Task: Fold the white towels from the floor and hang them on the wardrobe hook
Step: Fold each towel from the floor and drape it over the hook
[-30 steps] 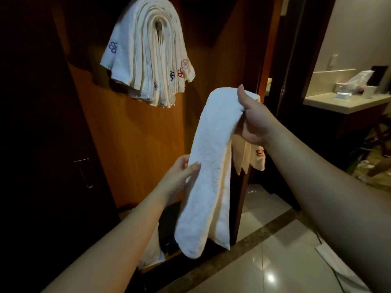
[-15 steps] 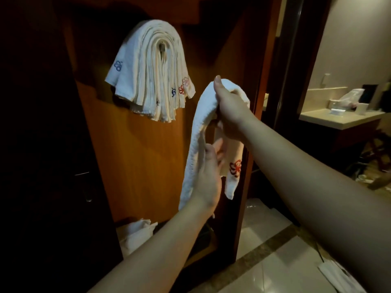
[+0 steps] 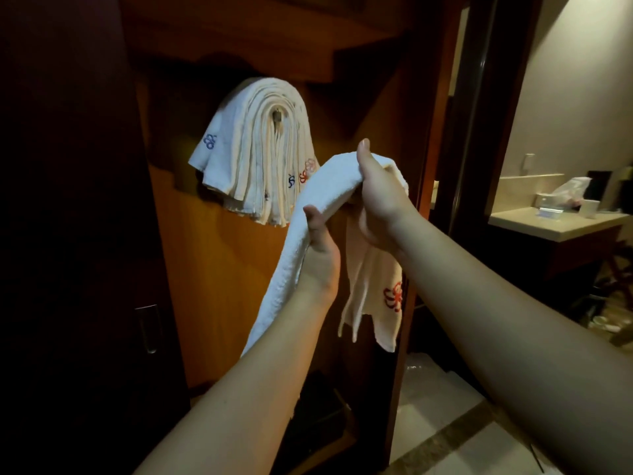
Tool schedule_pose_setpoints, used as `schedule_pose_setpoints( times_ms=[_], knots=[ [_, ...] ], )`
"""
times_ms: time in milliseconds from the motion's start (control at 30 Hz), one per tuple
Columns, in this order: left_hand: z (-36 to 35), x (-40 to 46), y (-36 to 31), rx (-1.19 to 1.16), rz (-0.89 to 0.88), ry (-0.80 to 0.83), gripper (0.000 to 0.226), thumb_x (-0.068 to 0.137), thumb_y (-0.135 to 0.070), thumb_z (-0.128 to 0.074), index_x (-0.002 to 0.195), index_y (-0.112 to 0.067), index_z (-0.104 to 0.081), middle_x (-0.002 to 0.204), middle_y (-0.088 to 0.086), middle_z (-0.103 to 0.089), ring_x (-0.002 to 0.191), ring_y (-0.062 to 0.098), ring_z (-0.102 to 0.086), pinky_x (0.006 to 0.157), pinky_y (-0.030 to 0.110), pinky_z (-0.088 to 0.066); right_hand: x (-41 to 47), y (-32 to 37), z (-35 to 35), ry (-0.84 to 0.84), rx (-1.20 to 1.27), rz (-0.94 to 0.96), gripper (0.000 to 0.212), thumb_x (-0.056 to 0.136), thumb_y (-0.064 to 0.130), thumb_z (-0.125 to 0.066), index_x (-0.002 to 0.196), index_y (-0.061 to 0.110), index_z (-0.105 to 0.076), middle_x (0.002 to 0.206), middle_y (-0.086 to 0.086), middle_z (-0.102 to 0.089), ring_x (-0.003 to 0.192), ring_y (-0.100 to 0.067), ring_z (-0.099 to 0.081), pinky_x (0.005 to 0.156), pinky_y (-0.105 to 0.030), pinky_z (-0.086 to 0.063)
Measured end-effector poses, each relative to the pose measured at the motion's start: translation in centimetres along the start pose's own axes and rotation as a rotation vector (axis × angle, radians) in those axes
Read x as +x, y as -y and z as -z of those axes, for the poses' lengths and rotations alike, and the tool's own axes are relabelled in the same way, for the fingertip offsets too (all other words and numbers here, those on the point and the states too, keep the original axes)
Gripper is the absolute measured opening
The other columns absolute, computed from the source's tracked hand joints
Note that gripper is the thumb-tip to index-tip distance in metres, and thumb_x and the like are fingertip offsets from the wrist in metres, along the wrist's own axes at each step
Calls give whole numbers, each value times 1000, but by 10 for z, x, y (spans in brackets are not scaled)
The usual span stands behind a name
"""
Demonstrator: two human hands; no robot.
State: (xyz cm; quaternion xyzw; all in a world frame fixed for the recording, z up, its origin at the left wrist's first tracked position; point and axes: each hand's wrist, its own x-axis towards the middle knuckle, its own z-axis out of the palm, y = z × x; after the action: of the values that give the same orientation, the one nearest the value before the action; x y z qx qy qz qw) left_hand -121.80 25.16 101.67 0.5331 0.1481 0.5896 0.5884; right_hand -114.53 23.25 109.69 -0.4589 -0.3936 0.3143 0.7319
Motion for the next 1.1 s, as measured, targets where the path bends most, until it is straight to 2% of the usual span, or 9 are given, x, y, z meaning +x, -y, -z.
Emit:
schedule_pose_setpoints(
  times_ms=[100, 233, 333, 400, 533, 733, 833, 900, 1100],
  knots=[
    [11, 2, -8, -4, 25, -36, 115, 61, -104, -28, 155, -39, -28, 160, -7, -35, 145, 9, -30, 119, 38, -22, 3, -3, 6, 27, -269, 47, 81, 97, 68, -44, 150, 6, -42, 148, -5, -52, 136, -18, -48, 117, -37, -35],
    [28, 23, -24, -114, -23, -166, 38, 97, -62, -43, 122, -39, -60, 113, -17, -72, 111, 2, -64, 97, 26, -49, 8, -11, 14, -1, -528, 123, 81, 99, 69, -39, 153, 8, -41, 130, 12, -41, 119, -6, -31, 102, -23, -25],
    [38, 38, -40, -127, 8, -229, 23, 103, -41, -46, 117, -30, -61, 111, -4, -72, 110, 11, -66, 84, 22, -53, 13, -15, 14, -104, -419, 79, 41, 91, 70, -55, 112, 34, -53, 120, 14, -47, 126, -11, -42, 108, -25, -31],
    [42, 47, -49, -104, 48, -227, 26, 102, -38, -45, 119, -24, -60, 122, 2, -67, 121, 17, -59, 99, 30, -49, 16, -16, 12, -160, -222, 50, 45, 83, 67, -70, 103, 33, -48, 119, 6, -55, 124, -15, -53, 99, -27, -40],
    [48, 69, -62, -27, 79, -147, 46, 98, -43, -47, 136, -18, -55, 133, 8, -63, 127, 24, -56, 112, 48, -42, 34, -16, 16, -140, -48, 53, 60, 91, 58, -65, 137, 22, -49, 128, -4, -62, 124, -19, -58, 99, -31, -40],
    [63, 115, -69, 119, 86, 45, 40, 96, -59, -50, 115, -26, -65, 100, 1, -78, 95, 17, -75, 70, 32, -61, 68, -8, 15, -290, -153, 113, 48, 93, 54, -65, 131, 26, -55, 120, -1, -66, 113, -17, -65, 104, -37, -50],
    [69, 145, -74, 224, 51, 88, 42, 91, -67, -49, 106, -32, -65, 87, -7, -78, 80, 8, -75, 51, 22, -56, 93, -3, 12, -296, -294, 179, 42, 91, 64, -61, 117, 32, -58, 107, 6, -65, 95, -5, -62, 79, -23, -49],
    [72, 169, -78, 289, 13, 121, 45, 91, -70, -48, 109, -32, -65, 93, -8, -78, 85, 5, -74, 60, 19, -57, 113, 2, 11, -275, -328, 220, 47, 90, 67, -60, 117, 29, -63, 105, 6, -64, 94, -4, -62, 67, -18, -43],
    [79, 248, -89, 453, -84, 179, 83, 80, -82, -44, 136, -23, -58, 124, 0, -71, 113, 10, -67, 93, 25, -50, 200, 14, -3, -142, -295, 268, 55, 85, 71, -63, 121, 29, -62, 129, -3, -64, 121, -18, -61, 107, -34, -47]
  ],
)
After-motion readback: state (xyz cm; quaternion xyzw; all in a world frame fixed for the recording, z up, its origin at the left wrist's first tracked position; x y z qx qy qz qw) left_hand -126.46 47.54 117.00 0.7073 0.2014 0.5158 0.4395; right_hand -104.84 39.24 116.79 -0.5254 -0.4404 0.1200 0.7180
